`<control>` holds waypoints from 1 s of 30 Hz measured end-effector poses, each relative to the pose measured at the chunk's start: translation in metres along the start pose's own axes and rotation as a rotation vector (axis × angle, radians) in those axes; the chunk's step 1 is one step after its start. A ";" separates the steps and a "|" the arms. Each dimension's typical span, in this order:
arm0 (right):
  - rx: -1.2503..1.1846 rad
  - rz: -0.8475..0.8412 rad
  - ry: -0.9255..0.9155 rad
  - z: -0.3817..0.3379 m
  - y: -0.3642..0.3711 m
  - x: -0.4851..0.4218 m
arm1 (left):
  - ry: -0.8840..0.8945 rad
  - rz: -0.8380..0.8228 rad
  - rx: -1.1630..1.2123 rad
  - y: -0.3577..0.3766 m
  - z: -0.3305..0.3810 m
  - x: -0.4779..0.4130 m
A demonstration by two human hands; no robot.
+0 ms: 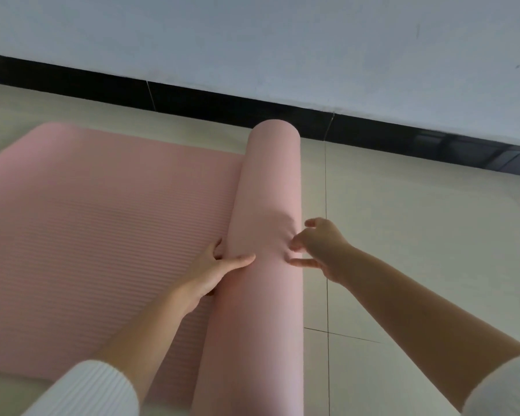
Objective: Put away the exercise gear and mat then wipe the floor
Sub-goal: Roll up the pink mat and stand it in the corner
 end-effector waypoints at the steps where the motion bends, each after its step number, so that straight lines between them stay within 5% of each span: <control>1: 0.129 0.019 -0.011 0.001 0.010 -0.001 | 0.002 0.019 0.005 -0.010 -0.001 -0.001; 6: 0.554 0.059 -0.253 -0.005 0.029 -0.003 | 0.127 0.019 -0.071 -0.041 0.003 0.000; 10: 0.474 -0.079 -0.293 -0.013 0.075 -0.003 | 0.123 0.092 -0.188 -0.076 -0.003 0.000; 19: 0.184 0.049 -0.306 -0.034 0.130 -0.003 | -0.025 0.128 -0.195 -0.125 -0.012 -0.003; 24: 0.454 0.092 -0.227 -0.020 0.140 -0.009 | 0.081 0.206 -0.164 -0.157 -0.022 -0.012; 30: 0.374 -0.119 -0.231 -0.017 0.186 -0.002 | 0.169 0.248 -0.306 -0.193 -0.032 -0.023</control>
Point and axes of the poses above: each hand's wrist, its own x-axis away from the middle knuckle, its own y-axis out of the palm, z = x × y, the point moved 2 cm from there along -x, towards the middle knuckle, and after that the axes turned 4 degrees about y, right-handed, at the moved point
